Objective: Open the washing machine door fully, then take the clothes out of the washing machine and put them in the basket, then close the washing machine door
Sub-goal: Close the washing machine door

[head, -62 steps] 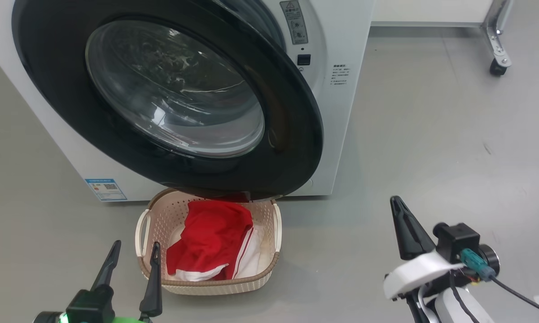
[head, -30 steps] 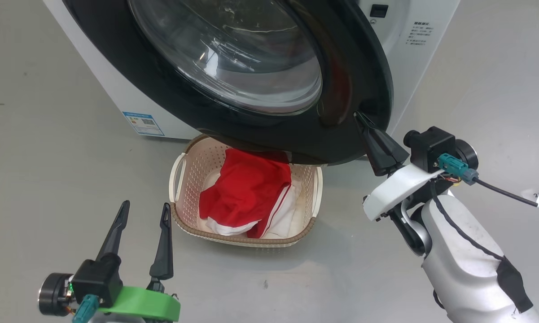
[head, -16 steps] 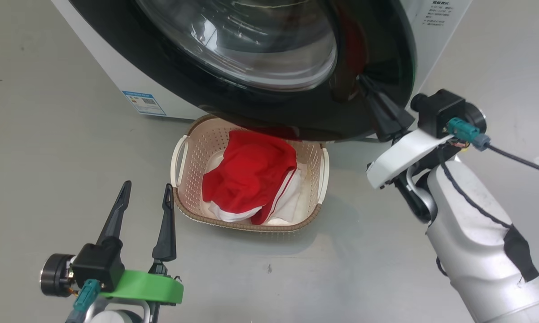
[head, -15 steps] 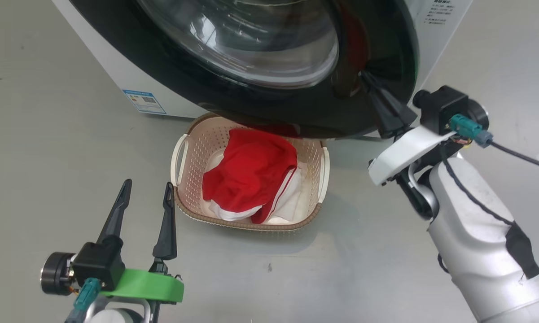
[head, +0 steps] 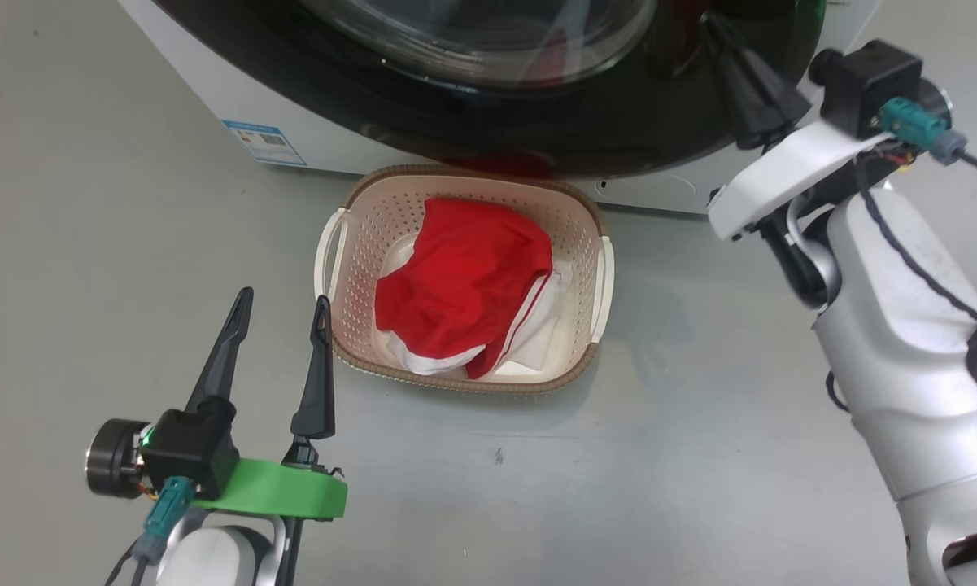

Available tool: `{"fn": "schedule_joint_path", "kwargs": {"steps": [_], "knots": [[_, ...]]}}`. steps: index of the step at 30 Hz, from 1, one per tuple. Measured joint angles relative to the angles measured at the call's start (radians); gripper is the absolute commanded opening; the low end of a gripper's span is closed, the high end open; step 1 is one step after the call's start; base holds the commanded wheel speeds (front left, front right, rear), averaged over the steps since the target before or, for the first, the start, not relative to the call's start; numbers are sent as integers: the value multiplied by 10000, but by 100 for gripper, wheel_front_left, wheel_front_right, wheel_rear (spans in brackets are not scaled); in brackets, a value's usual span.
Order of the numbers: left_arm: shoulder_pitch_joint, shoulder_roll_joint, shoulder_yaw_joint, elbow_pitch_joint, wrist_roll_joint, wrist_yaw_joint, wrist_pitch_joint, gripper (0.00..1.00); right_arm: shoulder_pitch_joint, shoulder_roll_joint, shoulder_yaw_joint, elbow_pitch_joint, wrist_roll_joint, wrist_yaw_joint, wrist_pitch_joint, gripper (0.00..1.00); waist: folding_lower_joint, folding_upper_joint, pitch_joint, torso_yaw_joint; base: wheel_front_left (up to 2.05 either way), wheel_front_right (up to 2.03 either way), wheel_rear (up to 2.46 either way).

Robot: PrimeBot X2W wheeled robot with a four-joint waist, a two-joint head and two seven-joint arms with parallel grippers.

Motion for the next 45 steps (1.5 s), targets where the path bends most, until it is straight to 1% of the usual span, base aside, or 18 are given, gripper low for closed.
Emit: {"fn": "schedule_joint_path", "kwargs": {"steps": [5, 12, 21, 29, 34, 39, 45], "knots": [[-213, -82, -94, 188, -2, -46, -54, 100, -668, -222, -234, 410, 77, 0, -10, 0, 0, 0, 276, 169, 0, 0, 0], [-408, -119, -211, 370, -23, -48, -132, 100, -1262, -328, -464, 859, 86, 2, -159, 0, 0, 0, 486, 338, 0, 0, 0], [-573, -136, -224, 642, -48, -48, -222, 100, -1504, -316, -483, 1342, 86, 13, -445, 0, 0, 0, 500, 389, 0, 0, 0], [-612, -142, -217, 928, -46, -48, -232, 100, -1484, -198, -219, 1653, 86, -2, -635, 0, 0, 0, 249, 306, 0, 0, 0], [-612, -144, -159, 1062, -46, -48, -278, 100, -1135, 6, 244, 1620, 119, -2, -723, 0, 0, 0, 44, 186, 0, 0, 0], [-607, -144, 10, 1241, -44, -46, -316, 100, -317, 167, 759, 1501, 196, -2, -756, 0, 0, 0, -248, 26, 0, 0, 0], [-584, -109, 125, 1281, -35, -42, -316, 100, 490, 242, 777, 1223, 502, -2, -769, 0, 0, 0, -643, -233, 0, 0, 0]]}}
